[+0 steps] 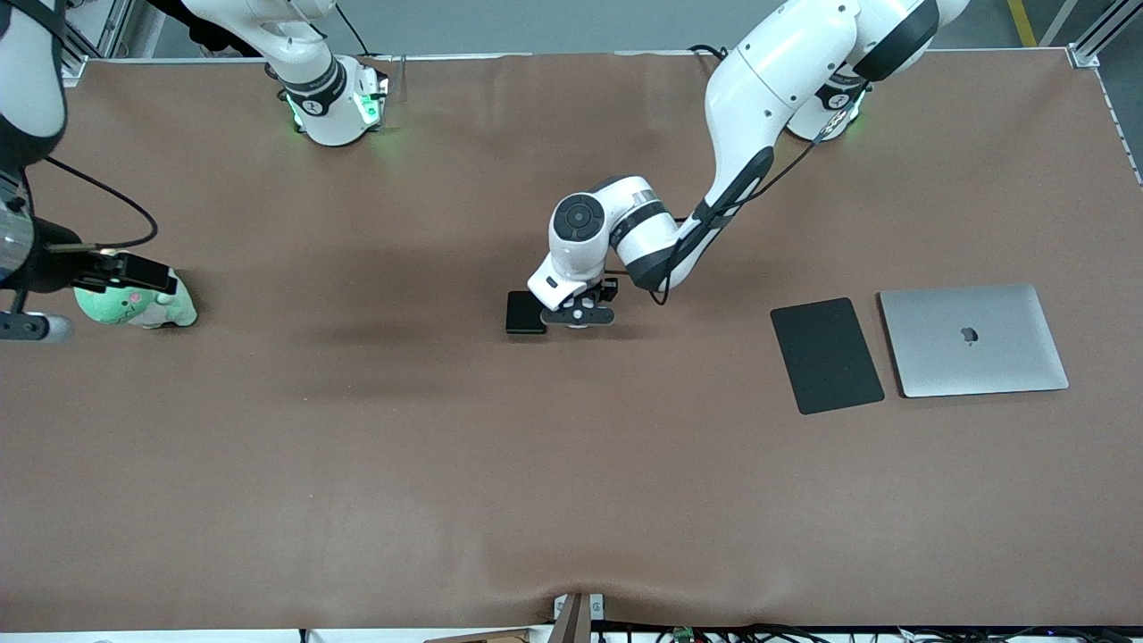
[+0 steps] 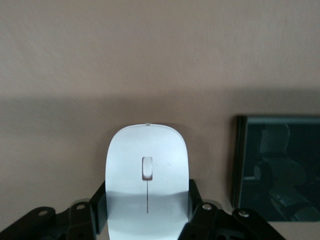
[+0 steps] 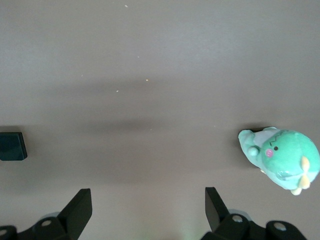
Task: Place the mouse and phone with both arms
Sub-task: 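Lift the mouse with the left gripper while the right gripper moves out, then carry the mouse over the pad while the right gripper reaches the phone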
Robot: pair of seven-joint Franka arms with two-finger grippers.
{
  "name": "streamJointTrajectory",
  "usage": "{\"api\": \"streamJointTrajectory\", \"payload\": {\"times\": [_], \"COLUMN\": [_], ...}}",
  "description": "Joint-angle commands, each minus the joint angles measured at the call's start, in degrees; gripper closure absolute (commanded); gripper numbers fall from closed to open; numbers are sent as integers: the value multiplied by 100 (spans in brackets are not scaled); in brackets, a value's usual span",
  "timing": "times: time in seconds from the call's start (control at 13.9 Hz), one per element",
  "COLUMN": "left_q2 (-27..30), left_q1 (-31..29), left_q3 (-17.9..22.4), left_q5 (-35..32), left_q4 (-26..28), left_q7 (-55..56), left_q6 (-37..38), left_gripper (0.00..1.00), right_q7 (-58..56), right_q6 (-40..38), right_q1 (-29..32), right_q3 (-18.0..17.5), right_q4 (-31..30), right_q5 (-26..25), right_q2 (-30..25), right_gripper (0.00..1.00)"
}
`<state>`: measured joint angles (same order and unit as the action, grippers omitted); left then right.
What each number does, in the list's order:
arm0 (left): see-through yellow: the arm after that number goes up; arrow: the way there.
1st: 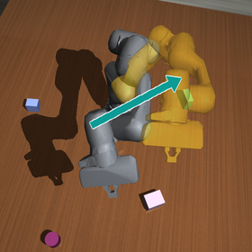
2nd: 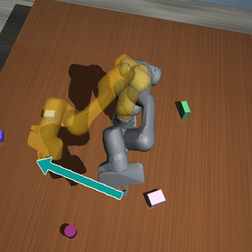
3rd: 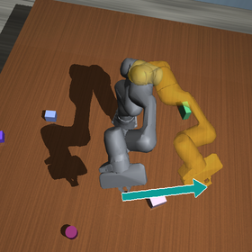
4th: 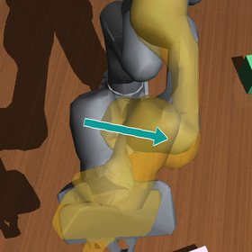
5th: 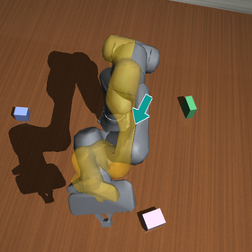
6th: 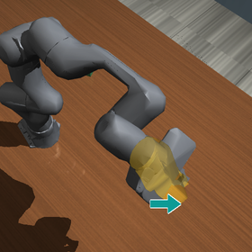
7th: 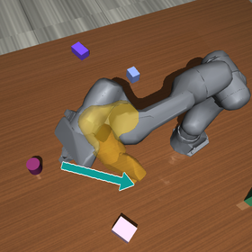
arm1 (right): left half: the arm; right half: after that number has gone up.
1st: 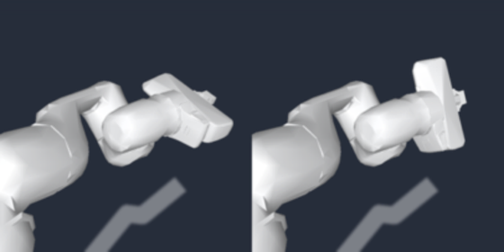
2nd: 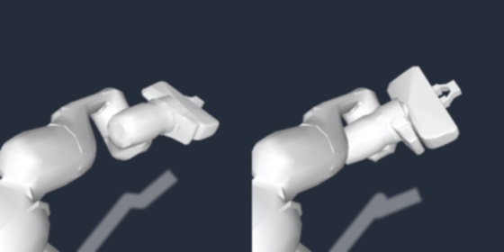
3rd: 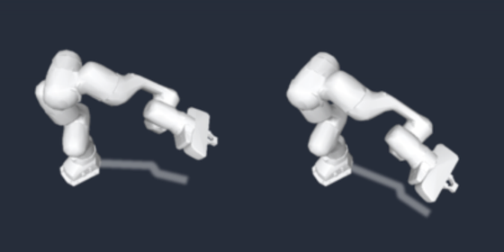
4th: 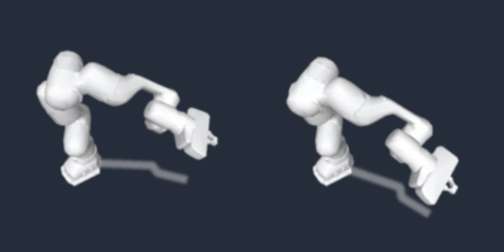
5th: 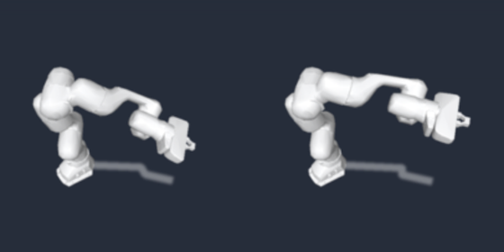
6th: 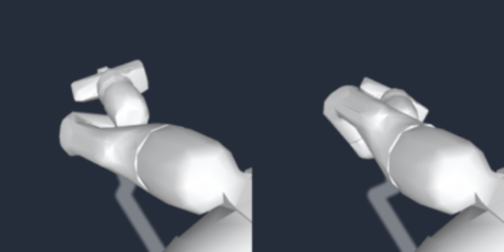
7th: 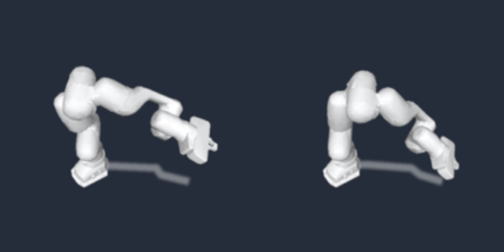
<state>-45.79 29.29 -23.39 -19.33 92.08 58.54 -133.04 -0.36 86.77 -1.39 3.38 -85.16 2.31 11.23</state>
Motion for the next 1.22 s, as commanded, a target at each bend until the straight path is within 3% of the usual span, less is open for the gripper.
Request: {"api": "streamJointTrajectory", "payload": {"times": [0.0,0.29,0.57,0.79,0.86,0.93,1.15], "left_q2": [588,1072,1388,1573,1574,1608,1618], "left_q1": [-230,-844,-1241,-1522,-1680,-1847,-2269], "left_q3": [1,-16,-8,-25,-34,-43,-43], "left_q5": [-151,-116,-106,-106,-124,-124,-89], "left_q4": [20,12,20,20,20,20,64], "left_q7": [43,-114,-422,-528,-658,-895,-1484], "left_q6": [480,885,1306,1561,1666,1676,1676], "left_gripper": [100,100,100,100,100,100,100], "right_q7": [27,141,1413,1609,1766,1924,2634], "right_q6": [-37,-116,-73,32,76,216,804], "right_q1": [-290,-844,-1459,-1828,-1873,-1882,-2381], "right_q3": [14,14,14,14,14,14,23], "right_q4": [87,17,-141,-308,-430,-562,-1001], "right_q5": [50,59,340,358,584,891,982], "right_q2": [46,81,81,89,81,72,37], "right_gripper": [0,0,0,0,0,0,0]}}
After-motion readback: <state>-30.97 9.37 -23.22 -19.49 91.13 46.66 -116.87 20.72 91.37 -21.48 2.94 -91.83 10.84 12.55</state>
